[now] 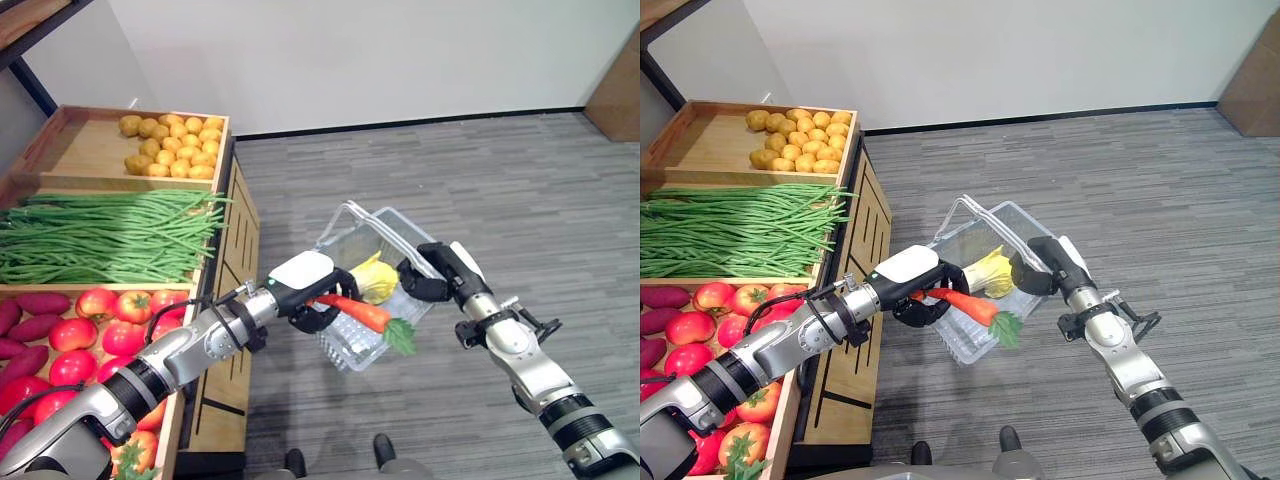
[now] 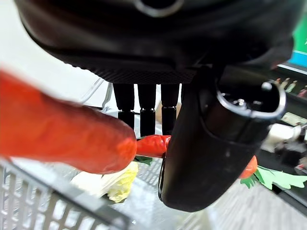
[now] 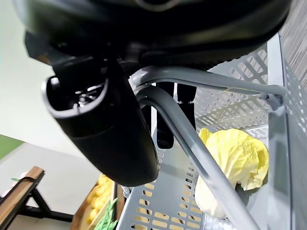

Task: Get the vegetables into the basket

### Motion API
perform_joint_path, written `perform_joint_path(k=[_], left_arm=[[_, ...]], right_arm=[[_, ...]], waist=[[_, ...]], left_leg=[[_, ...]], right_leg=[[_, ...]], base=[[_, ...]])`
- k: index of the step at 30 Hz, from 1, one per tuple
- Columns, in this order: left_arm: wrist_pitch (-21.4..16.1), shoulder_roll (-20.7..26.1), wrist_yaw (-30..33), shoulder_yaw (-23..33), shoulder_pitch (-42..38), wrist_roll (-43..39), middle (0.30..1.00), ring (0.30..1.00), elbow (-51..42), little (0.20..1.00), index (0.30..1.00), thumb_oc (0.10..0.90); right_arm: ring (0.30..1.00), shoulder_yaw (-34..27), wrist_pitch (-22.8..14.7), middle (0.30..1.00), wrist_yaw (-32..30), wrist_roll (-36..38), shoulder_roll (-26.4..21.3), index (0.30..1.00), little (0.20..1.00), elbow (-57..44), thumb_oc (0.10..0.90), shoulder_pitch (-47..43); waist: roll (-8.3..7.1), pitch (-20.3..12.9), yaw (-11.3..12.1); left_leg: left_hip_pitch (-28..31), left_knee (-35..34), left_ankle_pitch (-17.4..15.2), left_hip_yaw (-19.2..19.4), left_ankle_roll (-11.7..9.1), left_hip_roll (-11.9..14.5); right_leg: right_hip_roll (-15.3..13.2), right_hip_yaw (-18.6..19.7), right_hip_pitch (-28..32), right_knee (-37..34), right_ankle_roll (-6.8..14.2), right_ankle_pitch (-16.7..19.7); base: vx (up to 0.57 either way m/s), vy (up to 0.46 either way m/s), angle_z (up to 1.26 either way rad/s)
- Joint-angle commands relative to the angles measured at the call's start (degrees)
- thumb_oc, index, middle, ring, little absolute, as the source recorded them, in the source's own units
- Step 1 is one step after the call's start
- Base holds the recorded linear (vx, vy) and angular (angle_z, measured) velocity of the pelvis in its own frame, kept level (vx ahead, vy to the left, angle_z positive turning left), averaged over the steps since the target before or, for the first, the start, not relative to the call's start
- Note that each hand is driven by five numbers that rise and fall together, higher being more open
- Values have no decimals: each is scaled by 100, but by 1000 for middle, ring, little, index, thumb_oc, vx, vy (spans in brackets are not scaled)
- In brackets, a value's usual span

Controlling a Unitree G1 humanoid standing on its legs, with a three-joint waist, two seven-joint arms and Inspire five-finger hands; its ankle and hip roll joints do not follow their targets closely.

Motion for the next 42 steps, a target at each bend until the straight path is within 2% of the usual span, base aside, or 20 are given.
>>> perform_joint_path(k=[1,8,17,18,21,22,23,29,36,40,42], left_arm=[[-124,-160,564,126,-563,202,300,300,330,300,300,400],[76,-339,792,404,-567,615,300,300,905,300,300,400],[205,-499,954,432,-670,855,300,300,1348,300,300,400],[275,-601,1019,334,-766,1030,300,300,1667,300,300,400],[419,-822,1108,269,-807,1298,300,300,2240,300,300,400],[533,-920,1144,274,-817,1465,690,690,2515,690,690,678],[602,-1024,1149,265,-779,1578,1000,1000,2683,1000,1000,900],[601,-1059,1100,225,-734,1726,1000,1000,2671,1000,1000,900],[420,-948,1063,313,-625,1368,1000,1000,1803,1000,1000,900],[162,-814,805,526,-310,584,1000,1000,804,1000,1000,900],[-11,-733,468,778,121,-324,1000,1000,-50,1000,1000,900]], right_arm=[[300,-222,-1048,300,4,777,0,300,300,-1022,400,-694],[300,59,-1004,300,651,1304,14,300,300,-1902,400,-152],[300,454,-891,300,1034,1648,5,300,300,-2393,400,43],[300,540,-893,300,1115,1900,28,300,300,-2536,400,56],[300,605,-898,300,1178,2058,34,300,300,-2785,400,73],[300,590,-912,300,1166,2098,31,300,300,-2883,400,71],[300,559,-906,300,1144,2097,42,300,300,-2945,400,75],[300,444,-922,300,1035,1959,38,300,300,-2893,400,88],[300,154,-929,300,673,1492,211,300,300,-2390,400,207],[300,-147,-916,300,315,955,357,300,300,-1952,400,293],[300,-357,-911,300,111,571,461,300,300,-1683,400,396]], waist=[[-312,-785,28],[-316,-779,-55],[-314,-728,-128],[-313,-718,-167],[-318,-711,-205],[-318,-710,-213],[-324,-708,-219],[-334,-699,-184],[-332,-730,-133],[-334,-774,-74],[-331,-784,-16]], left_leg=[[-69,12,-226,59,-299,206],[-78,12,-211,106,-327,239],[-87,12,-200,158,-348,264],[-91,12,-197,175,-350,264],[-88,12,-199,190,-353,274],[-90,12,-202,198,-350,273],[-91,12,-200,210,-349,277],[-93,12,-206,194,-344,279],[-88,12,-201,122,-348,287],[-105,12,-196,52,-339,273],[-120,12,-180,-17,-330,263]], right_leg=[[-449,-420,-60,-1,515,15],[-429,-405,-70,-1,498,5],[-428,-366,-111,-1,489,14],[-430,-363,-126,-1,493,24],[-427,-352,-129,-1,489,20],[-423,-348,-142,-1,489,22],[-424,-343,-142,-1,486,19],[-421,-350,-126,-1,470,11],[-430,-435,-64,-1,449,-24],[-435,-497,-25,-1,437,-41],[-436,-540,-4,-1,417,-42]], base=[[0,-1,-9],[-1,-3,-5],[-7,1,-8],[0,0,0],[-5,1,-2],[-10,4,-6],[-6,4,-3],[0,0,0],[0,-2,2],[-1,-10,3],[-6,-19,6]])
